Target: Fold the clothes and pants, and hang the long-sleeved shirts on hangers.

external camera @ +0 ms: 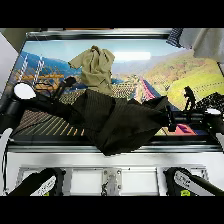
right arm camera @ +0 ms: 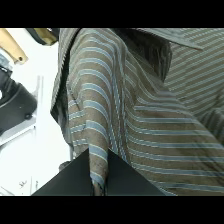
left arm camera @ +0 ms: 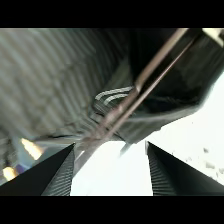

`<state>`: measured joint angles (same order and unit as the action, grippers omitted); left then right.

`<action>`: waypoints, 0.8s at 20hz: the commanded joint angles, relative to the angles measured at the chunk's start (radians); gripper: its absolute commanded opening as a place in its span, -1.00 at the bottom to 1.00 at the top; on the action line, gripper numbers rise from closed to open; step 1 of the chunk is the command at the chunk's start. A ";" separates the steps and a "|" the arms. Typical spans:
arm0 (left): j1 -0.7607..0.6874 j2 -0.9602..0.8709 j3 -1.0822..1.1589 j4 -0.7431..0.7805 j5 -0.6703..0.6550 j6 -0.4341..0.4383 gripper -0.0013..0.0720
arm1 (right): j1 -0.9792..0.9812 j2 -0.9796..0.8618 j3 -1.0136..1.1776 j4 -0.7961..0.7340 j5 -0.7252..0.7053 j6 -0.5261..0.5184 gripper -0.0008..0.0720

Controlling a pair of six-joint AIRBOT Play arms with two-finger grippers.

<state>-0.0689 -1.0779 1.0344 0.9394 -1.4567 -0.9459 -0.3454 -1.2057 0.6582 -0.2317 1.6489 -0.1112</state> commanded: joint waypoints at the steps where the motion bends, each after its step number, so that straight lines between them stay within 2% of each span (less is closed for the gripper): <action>1: 0.130 0.085 -0.007 0.003 0.083 -0.224 0.28 | -0.001 0.031 0.005 0.002 -0.048 0.022 -0.96; 3: 0.232 0.150 -0.071 0.002 0.132 -0.327 0.28 | -0.002 0.066 0.006 0.023 -0.070 0.034 -0.96; 5: 0.300 0.204 -0.179 0.001 0.138 -0.337 0.28 | -0.002 0.101 0.012 0.058 -0.103 0.055 -0.96; 7: 0.300 0.239 -0.304 -0.006 0.152 -0.323 0.28 | -0.002 0.125 0.016 0.060 -0.127 0.072 -0.96; 8: 0.280 0.242 -0.351 -0.031 0.157 -0.280 0.28 | -0.002 0.130 0.016 0.060 -0.127 0.075 -0.96; 12: 0.140 0.146 -0.462 -0.257 0.173 0.038 0.28 | -0.002 0.132 0.016 0.060 -0.127 0.101 -0.96; 16: 0.011 -0.014 -0.461 -0.400 0.246 0.246 0.28 | -0.002 0.132 0.016 0.060 -0.126 0.114 -0.96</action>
<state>0.0219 -1.0012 0.5934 0.6693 -1.2568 -0.8860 -0.3473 -1.0756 0.6731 -0.1722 1.5249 -0.0154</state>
